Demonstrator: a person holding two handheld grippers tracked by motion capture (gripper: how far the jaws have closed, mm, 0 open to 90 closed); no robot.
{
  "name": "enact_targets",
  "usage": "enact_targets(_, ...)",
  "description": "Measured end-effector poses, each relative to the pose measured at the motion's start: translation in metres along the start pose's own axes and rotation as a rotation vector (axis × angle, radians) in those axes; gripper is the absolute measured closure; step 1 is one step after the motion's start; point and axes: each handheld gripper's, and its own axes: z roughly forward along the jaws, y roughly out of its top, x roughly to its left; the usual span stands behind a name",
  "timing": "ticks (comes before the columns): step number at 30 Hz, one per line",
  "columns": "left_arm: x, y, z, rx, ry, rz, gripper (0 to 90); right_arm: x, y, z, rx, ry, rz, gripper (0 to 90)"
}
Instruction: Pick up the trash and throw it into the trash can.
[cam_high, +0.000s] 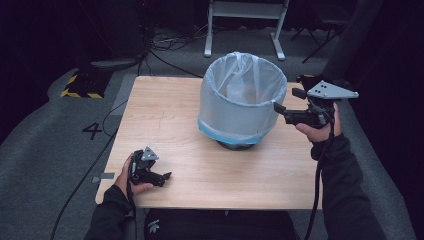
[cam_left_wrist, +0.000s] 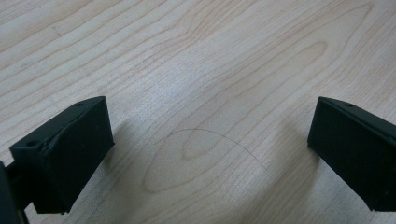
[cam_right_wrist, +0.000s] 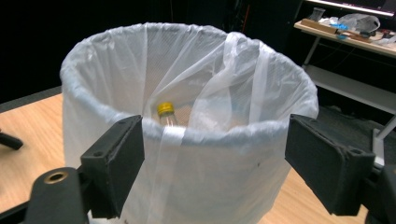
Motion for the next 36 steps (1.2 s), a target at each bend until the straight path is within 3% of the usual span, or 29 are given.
enact_targets(10, 0.000, 0.000, 0.000, 0.000, 0.000, 0.000, 0.2, 0.007, -0.021, -0.008, 0.021, 0.012, -0.029, 20.0)
enact_targets(15, 0.000, 0.000, 0.000, 0.001, -0.004, -0.005, 0.2, 0.010, -0.040, -0.008, 0.072, 0.007, -0.029, 20.0)
enact_targets(24, -0.001, 0.000, 0.000, 0.010, -0.006, -0.012, 0.1, 0.005, -0.086, -0.006, 0.164, 0.003, -0.024, 20.4)
enact_targets(29, -0.001, 0.000, 0.000, 0.010, -0.005, -0.011, 0.1, 0.007, -0.116, -0.004, 0.227, 0.028, -0.018, 20.6)
enact_targets(34, -0.001, 0.000, 0.000, 0.010, -0.005, -0.011, 0.2, 0.009, -0.141, -0.002, 0.252, 0.043, 0.014, 20.9)
enact_targets(36, -0.001, 0.000, 0.000, 0.008, -0.002, -0.012, 0.2, 0.010, -0.159, -0.001, 0.276, 0.038, 0.024, 21.1)
